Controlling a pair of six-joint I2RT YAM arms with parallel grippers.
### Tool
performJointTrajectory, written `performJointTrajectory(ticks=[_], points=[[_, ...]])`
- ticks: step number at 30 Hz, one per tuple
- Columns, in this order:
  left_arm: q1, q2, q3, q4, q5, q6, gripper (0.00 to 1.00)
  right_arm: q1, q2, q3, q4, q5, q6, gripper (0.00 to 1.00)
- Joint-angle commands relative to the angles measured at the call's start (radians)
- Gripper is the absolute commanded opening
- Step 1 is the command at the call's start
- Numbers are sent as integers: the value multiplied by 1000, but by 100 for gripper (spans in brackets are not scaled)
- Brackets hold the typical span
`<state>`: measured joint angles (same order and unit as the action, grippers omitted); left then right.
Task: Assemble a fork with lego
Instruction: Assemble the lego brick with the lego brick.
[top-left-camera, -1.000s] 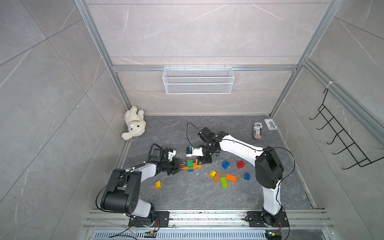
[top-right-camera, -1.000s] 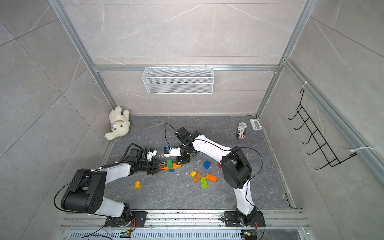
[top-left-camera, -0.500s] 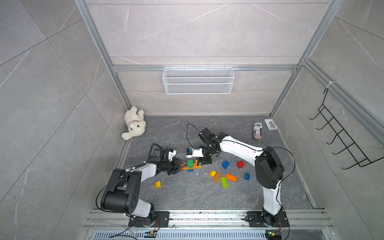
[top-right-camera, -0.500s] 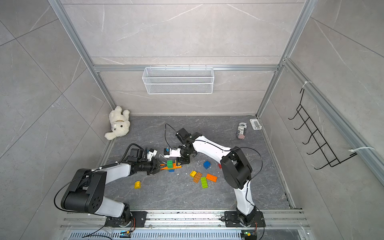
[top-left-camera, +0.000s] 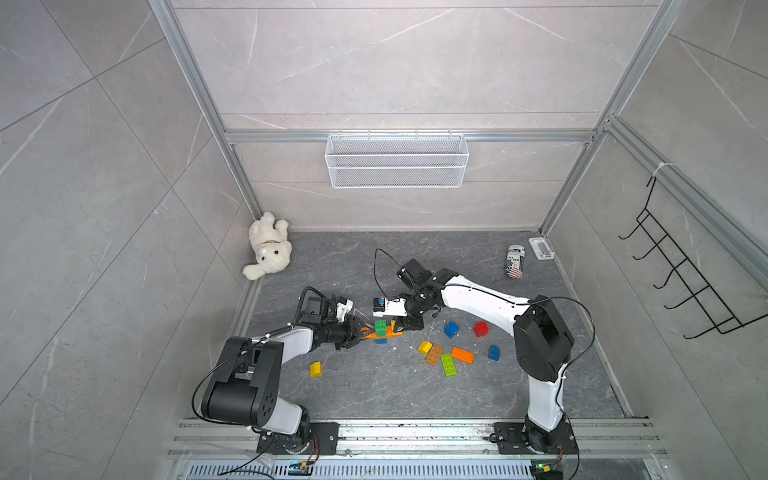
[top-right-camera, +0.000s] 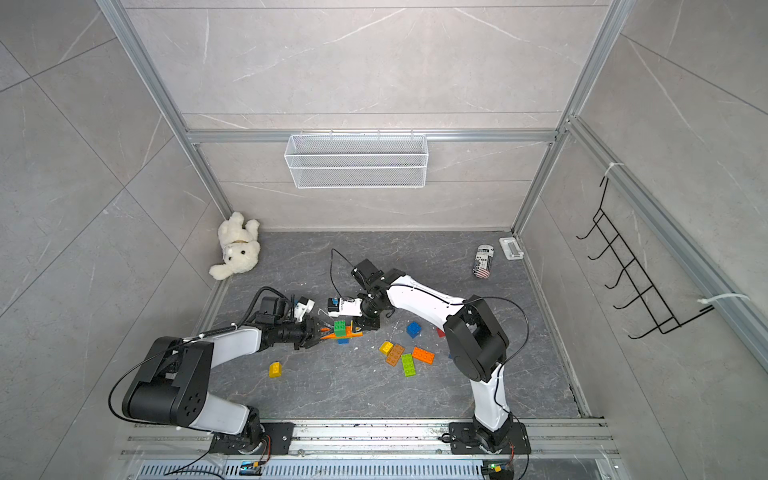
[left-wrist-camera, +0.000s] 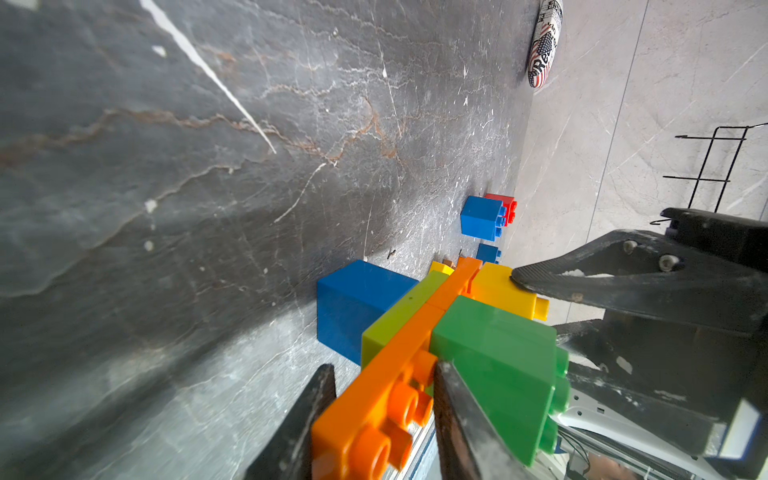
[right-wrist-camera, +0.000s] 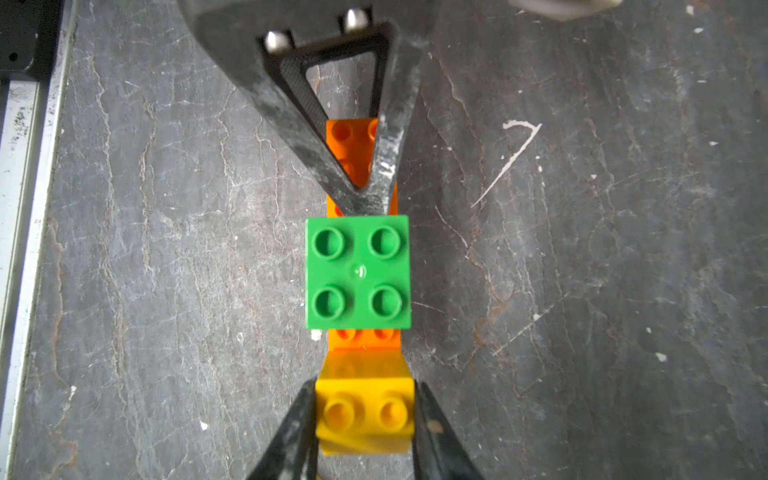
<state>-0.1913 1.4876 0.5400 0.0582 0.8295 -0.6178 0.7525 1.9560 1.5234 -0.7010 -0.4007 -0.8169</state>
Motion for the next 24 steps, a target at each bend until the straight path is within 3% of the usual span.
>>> performJointTrajectory(ticks=[1, 13, 24], points=[[-4, 39, -37, -125, -100, 5, 41, 6, 12, -73, -21, 62, 50, 28], [-2, 46, -35, -133, -108, 10, 40, 19, 113, -34, -61, 205, 59, 28], [1, 40, -17, -159, -120, 27, 41, 19, 20, -115, 49, 135, 84, 34]])
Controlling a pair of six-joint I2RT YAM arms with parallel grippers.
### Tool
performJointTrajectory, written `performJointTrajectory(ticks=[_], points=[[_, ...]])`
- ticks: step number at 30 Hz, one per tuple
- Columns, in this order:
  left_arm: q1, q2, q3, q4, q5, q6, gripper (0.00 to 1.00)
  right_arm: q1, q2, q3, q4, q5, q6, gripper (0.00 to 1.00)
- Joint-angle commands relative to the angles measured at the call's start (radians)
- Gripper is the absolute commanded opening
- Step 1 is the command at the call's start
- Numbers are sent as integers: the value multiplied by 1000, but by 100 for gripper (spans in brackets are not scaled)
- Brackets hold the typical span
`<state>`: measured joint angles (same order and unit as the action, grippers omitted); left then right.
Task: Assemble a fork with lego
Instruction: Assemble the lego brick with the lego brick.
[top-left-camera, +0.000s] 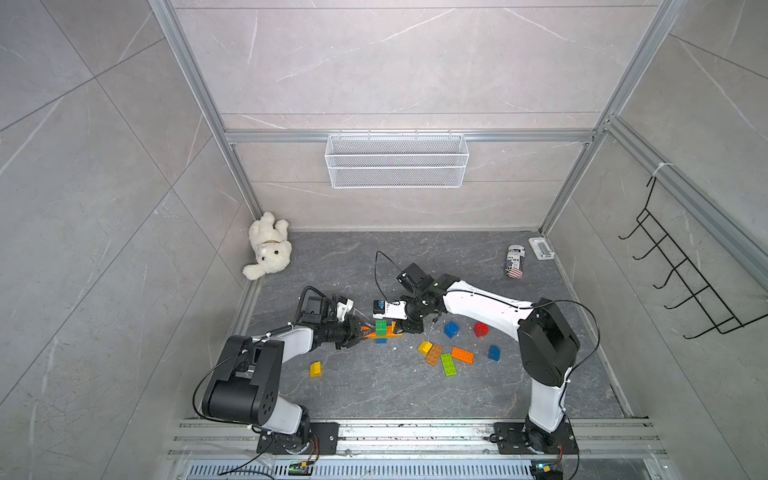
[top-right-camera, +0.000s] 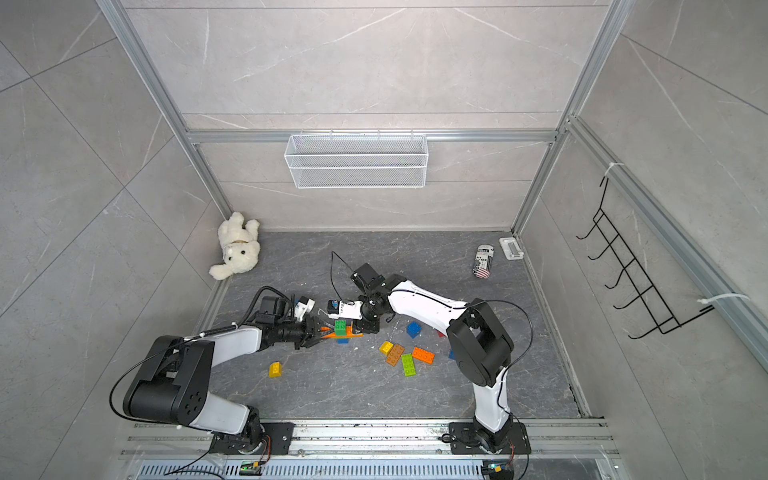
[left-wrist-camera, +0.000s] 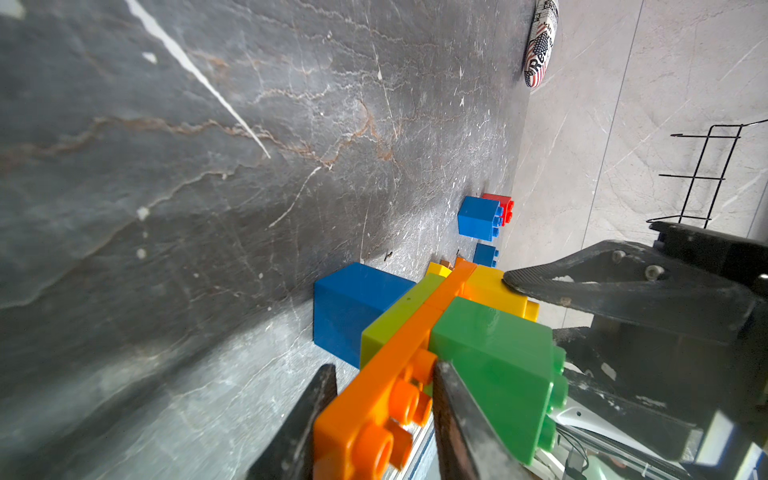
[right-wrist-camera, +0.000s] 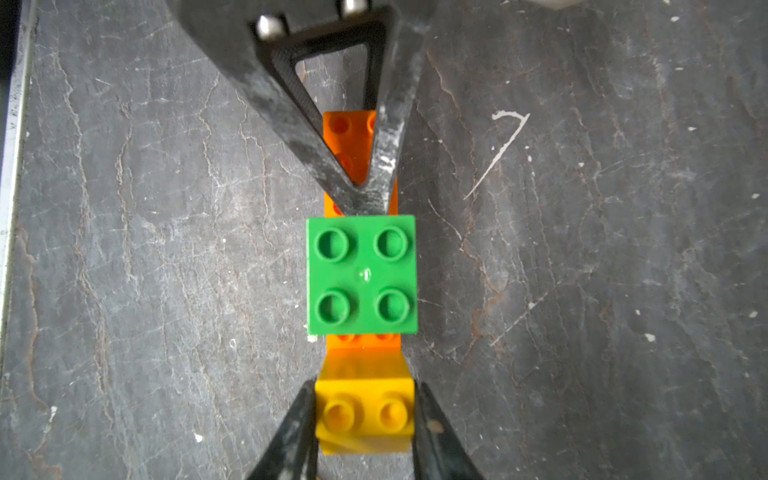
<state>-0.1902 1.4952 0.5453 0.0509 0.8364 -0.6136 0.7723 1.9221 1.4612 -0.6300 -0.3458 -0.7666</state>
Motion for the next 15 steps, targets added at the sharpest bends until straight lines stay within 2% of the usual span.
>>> performJointTrajectory(ticks=[1, 7, 15], points=[[-1, 27, -20, -154, -127, 21, 41, 0, 43, -39, -28, 69, 33, 35], [-1, -29, 7, -184, -134, 23, 43, -1, 26, 46, -76, 10, 26, 39], [-2, -61, 51, -214, -116, 32, 47, 2, 10, 31, -58, -16, 38, 44]])
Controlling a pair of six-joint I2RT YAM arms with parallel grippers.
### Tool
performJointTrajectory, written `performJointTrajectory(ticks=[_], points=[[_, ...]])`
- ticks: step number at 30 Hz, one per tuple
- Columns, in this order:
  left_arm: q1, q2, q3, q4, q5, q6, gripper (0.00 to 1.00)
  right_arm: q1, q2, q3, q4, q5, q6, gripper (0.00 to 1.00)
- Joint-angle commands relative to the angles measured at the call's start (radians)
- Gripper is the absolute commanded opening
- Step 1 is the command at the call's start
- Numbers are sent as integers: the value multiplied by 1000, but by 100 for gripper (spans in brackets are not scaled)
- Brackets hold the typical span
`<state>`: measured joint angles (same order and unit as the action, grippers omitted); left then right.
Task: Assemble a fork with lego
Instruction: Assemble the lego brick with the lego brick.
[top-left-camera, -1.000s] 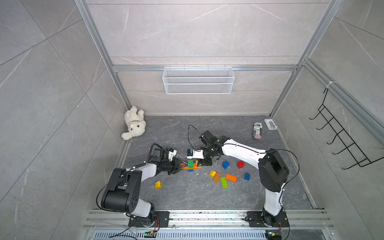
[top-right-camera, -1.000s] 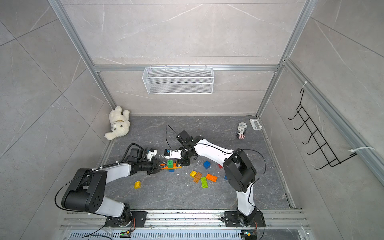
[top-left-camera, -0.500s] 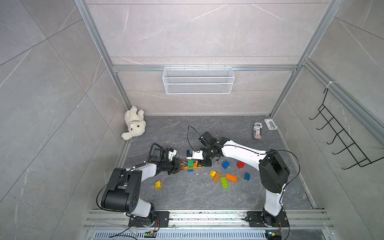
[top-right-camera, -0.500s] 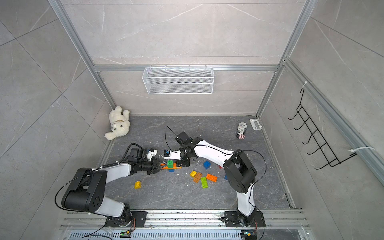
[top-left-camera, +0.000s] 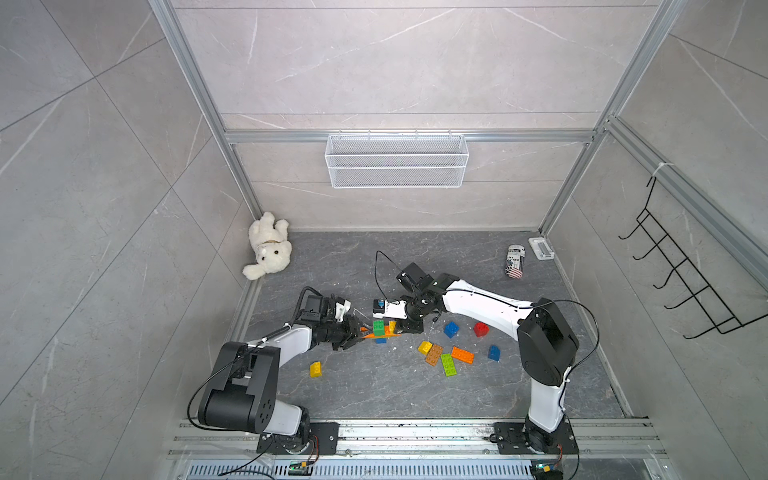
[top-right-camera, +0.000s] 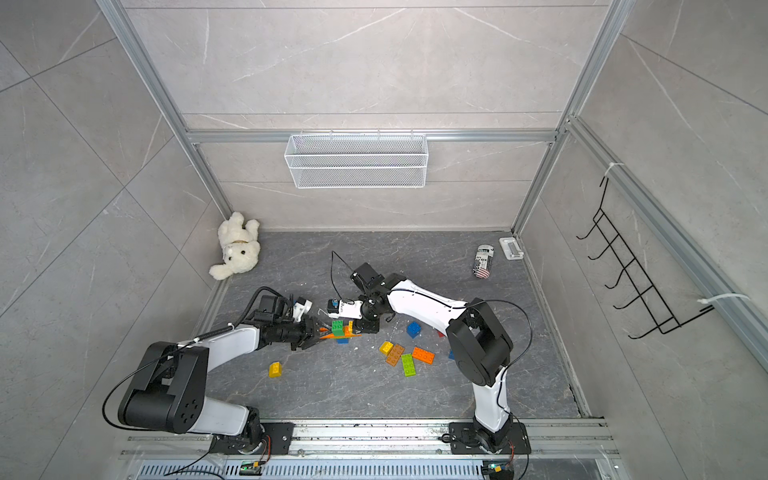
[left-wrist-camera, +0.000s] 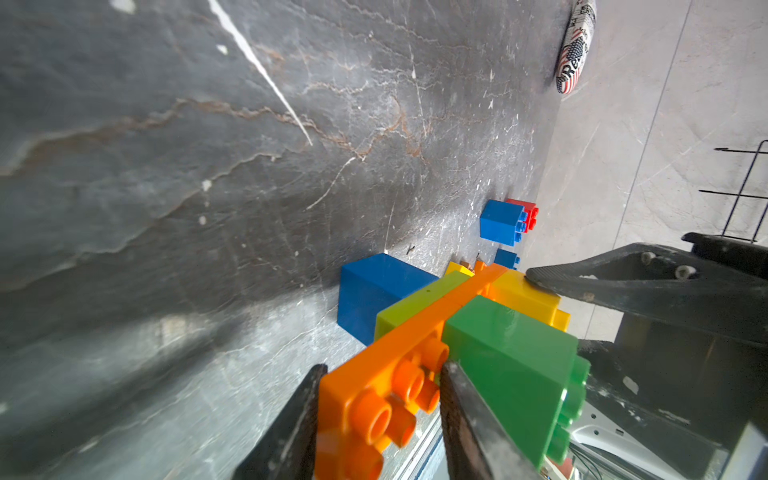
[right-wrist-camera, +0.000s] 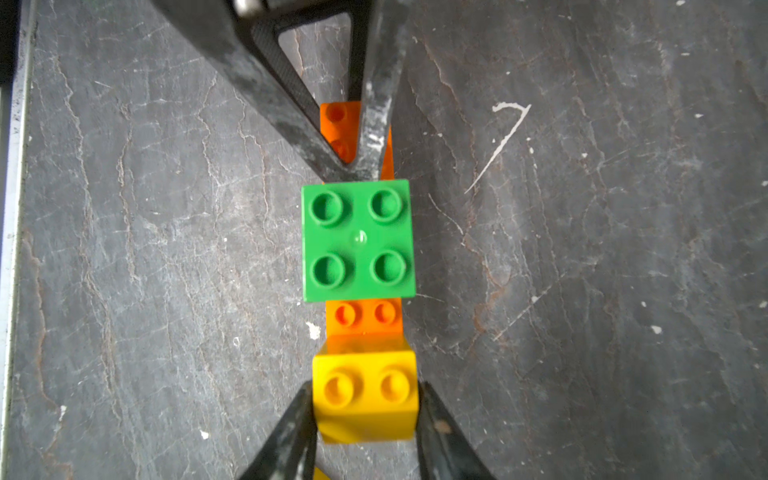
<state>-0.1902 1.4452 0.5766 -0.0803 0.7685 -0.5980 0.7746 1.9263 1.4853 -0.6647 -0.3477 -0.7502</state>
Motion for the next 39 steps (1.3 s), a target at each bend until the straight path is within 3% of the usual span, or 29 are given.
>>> performJointTrajectory(ticks=[1, 24, 32, 36, 39], points=[[0, -11, 21, -81, -47, 17, 47, -1, -2, 2, -17, -20, 23, 45], [-2, -98, 53, -115, -57, 15, 54, -3, -47, -24, 21, -67, 44, 51], [75, -219, 164, -440, -183, 144, 58, -5, -127, -57, 87, -152, 89, 53], [146, -237, 289, -659, -273, 277, 61, -9, -152, -83, 123, -210, 120, 53], [156, -271, 363, -701, -346, 404, 66, -10, -186, -127, 160, -219, 148, 53]])
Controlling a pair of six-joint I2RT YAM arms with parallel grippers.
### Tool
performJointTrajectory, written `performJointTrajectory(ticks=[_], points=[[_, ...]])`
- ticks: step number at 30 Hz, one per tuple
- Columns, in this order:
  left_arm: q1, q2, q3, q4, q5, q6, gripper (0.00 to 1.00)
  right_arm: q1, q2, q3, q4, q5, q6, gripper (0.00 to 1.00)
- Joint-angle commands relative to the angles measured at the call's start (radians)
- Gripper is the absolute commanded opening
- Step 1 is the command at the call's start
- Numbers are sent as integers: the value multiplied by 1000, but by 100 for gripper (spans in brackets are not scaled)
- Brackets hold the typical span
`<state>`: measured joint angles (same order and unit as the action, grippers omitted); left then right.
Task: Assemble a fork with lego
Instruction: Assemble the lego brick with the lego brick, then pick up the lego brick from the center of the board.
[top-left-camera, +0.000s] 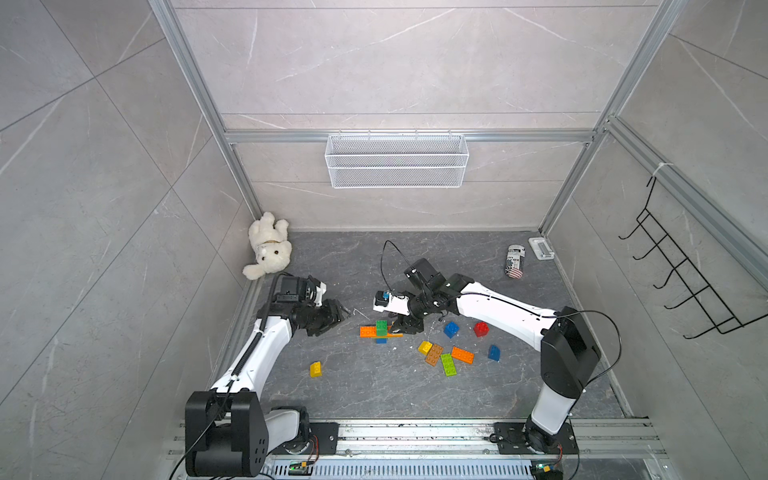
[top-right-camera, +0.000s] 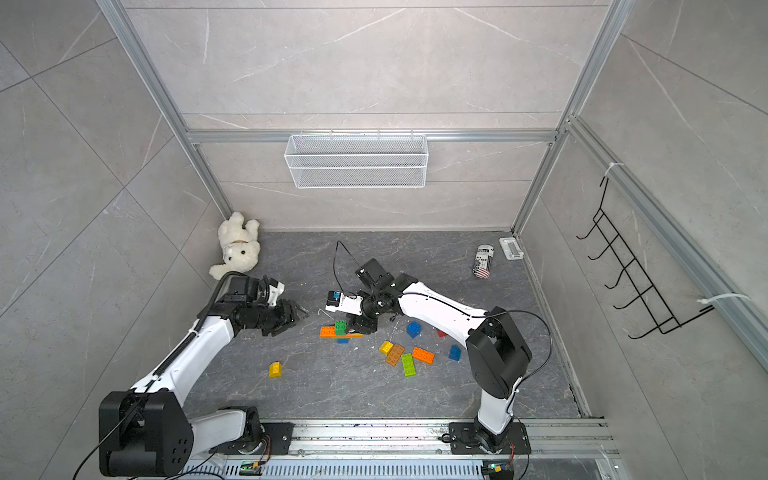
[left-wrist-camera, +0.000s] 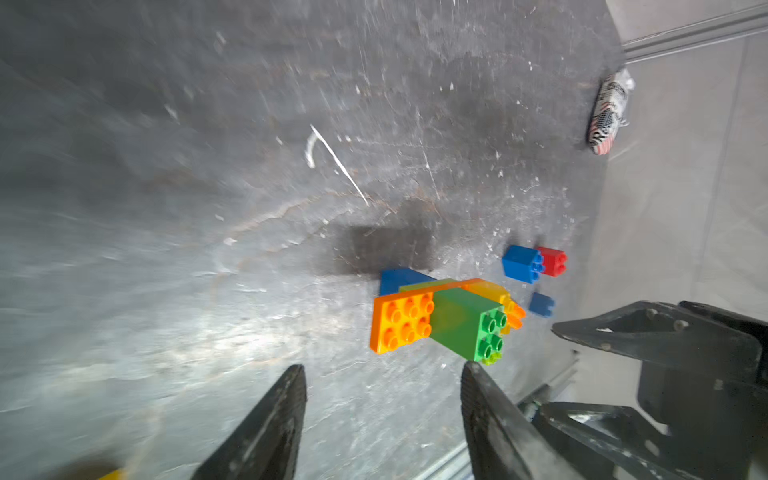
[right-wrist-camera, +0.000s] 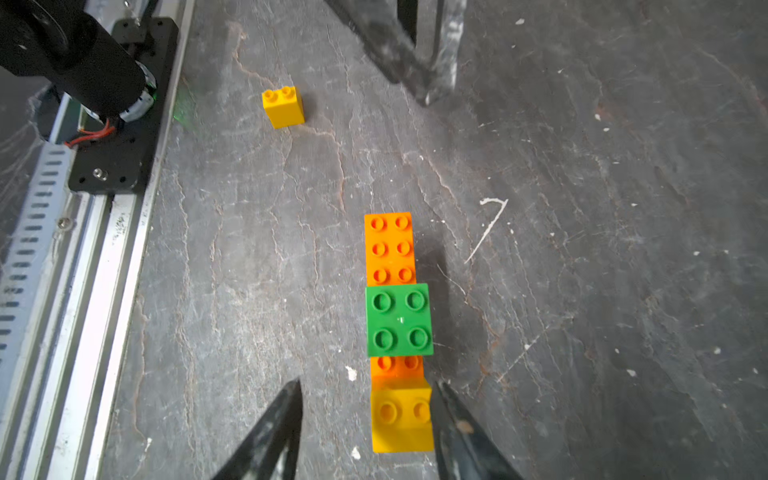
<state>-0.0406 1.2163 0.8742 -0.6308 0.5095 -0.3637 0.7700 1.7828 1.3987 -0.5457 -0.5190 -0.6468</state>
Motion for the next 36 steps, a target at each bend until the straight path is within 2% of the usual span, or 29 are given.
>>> performJointTrajectory(ticks=[1, 3, 5, 7, 10, 12, 15, 19, 26, 31, 36], points=[[6, -46, 105, -177, -113, 247, 68, -6, -62, -65, 63, -50, 57, 53], [7, -42, 168, -219, -143, 395, 69, -7, -101, -112, 110, -46, 105, 54], [4, -42, 184, -256, -146, 611, 70, -8, -136, -155, 154, -15, 160, 55], [4, -46, 167, -311, -168, 851, 70, -14, -170, -209, 192, 6, 228, 55], [5, -35, 115, -413, -169, 1139, 70, -21, -225, -304, 266, 8, 305, 54], [12, -36, 91, -426, -225, 1199, 70, -24, -253, -359, 311, 5, 347, 54], [33, -54, 72, -458, -252, 1265, 70, -28, -282, -416, 339, -2, 389, 54], [54, -113, -36, -437, -251, 1350, 70, -36, -298, -472, 392, -31, 430, 54], [66, -127, -175, -413, -243, 1398, 68, -44, -298, -509, 420, -41, 464, 54], [70, -135, -259, -331, -295, 1503, 66, -51, -306, -526, 443, -73, 491, 53], [111, -150, -270, -292, -311, 1612, 67, -51, -313, -529, 436, -91, 497, 53]])
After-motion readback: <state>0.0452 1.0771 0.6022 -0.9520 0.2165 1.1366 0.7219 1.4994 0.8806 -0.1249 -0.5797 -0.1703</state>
